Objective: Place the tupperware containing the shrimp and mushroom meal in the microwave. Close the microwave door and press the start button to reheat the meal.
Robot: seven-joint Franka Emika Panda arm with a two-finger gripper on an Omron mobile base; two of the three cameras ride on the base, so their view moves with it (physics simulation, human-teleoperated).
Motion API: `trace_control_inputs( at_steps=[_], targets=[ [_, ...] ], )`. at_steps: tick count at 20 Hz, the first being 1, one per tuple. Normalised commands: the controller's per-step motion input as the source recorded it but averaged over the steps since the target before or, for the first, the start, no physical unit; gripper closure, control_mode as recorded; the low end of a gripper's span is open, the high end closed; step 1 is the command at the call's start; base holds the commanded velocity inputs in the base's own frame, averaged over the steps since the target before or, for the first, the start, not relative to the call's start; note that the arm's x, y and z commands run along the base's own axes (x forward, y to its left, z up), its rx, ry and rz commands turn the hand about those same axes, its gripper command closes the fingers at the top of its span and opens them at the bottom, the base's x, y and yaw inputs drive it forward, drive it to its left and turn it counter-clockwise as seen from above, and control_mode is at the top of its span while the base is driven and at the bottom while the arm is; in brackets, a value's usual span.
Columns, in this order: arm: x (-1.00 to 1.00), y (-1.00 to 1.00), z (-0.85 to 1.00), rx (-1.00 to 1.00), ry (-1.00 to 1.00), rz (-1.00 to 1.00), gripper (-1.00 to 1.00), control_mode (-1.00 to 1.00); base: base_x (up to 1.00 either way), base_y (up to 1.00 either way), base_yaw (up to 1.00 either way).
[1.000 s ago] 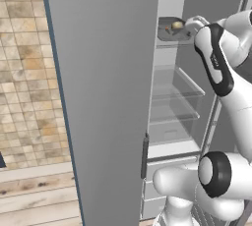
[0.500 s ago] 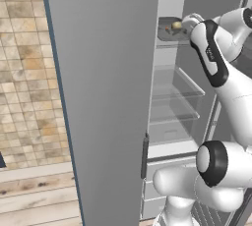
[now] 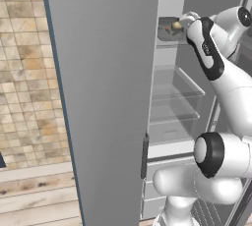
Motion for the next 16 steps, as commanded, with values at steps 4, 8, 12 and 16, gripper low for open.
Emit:
trace_control_inputs(
  at_steps=[4,8,12,16],
  targets=[
    [0.25,0.0,0.0,0.0,0.0,0.0,-1.0,-1.0,0.0,0.0,0.0],
    [0.28,0.0,0.0,0.0,0.0,0.0,-1.0,-1.0,0.0,0.0,0.0],
    [0.39,0.0,0.0,0.0,0.0,0.0,-1.0,-1.0,0.0,0.0,0.0],
    [0.35,0.0,0.0,0.0,0.0,0.0,-1.0,-1.0,0.0,0.0,0.0]
  ],
)
